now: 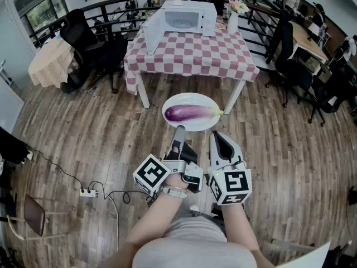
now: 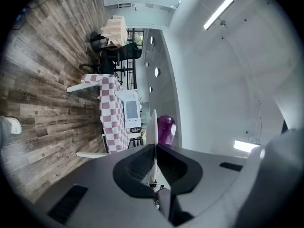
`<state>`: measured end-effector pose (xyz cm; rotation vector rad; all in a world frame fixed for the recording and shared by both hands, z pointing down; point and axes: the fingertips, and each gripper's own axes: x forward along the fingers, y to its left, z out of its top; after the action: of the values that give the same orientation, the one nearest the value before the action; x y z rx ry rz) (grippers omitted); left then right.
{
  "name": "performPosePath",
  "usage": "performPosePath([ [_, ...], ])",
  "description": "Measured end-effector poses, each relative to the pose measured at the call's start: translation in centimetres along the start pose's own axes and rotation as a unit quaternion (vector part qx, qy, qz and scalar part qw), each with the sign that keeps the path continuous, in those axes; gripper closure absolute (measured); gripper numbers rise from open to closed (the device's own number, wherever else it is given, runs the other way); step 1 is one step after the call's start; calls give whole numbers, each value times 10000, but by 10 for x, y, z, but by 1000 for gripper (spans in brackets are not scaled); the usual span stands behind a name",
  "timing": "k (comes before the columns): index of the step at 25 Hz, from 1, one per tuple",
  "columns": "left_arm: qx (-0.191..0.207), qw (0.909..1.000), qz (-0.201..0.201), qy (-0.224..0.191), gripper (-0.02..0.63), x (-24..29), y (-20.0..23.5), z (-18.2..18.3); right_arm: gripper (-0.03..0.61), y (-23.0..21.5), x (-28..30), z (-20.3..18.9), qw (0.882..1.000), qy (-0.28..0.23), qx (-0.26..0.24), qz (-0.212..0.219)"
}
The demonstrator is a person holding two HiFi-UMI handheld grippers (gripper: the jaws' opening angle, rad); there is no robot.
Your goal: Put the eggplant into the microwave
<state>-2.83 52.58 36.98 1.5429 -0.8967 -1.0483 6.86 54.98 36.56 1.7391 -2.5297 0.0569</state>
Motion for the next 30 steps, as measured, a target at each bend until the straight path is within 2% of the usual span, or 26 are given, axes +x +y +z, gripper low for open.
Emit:
performPosePath([
  [6, 171, 9996, 207, 44, 597, 12, 19, 12, 554, -8, 19, 1, 10000, 7, -37, -21],
  [10, 134, 9995, 260, 99, 597, 34, 24, 17, 554, -22, 37, 7, 9999, -20, -67, -93],
  [13, 142, 9996, 231, 126, 597, 52, 24, 24, 554, -32, 54, 14, 9998, -93, -79, -148],
  [17, -34, 9999, -30, 93, 597, 82, 19, 35, 554, -43, 83, 20, 9996, -146, -144, -176],
  [20, 84, 9999, 88, 117, 597, 99, 27, 46, 554, -45, 104, 25, 9994, -239, -243, -78],
  [30, -55, 9999, 120, 64, 597, 156, 45, 83, 554, -50, 175, 31, 9993, -240, -280, 70],
])
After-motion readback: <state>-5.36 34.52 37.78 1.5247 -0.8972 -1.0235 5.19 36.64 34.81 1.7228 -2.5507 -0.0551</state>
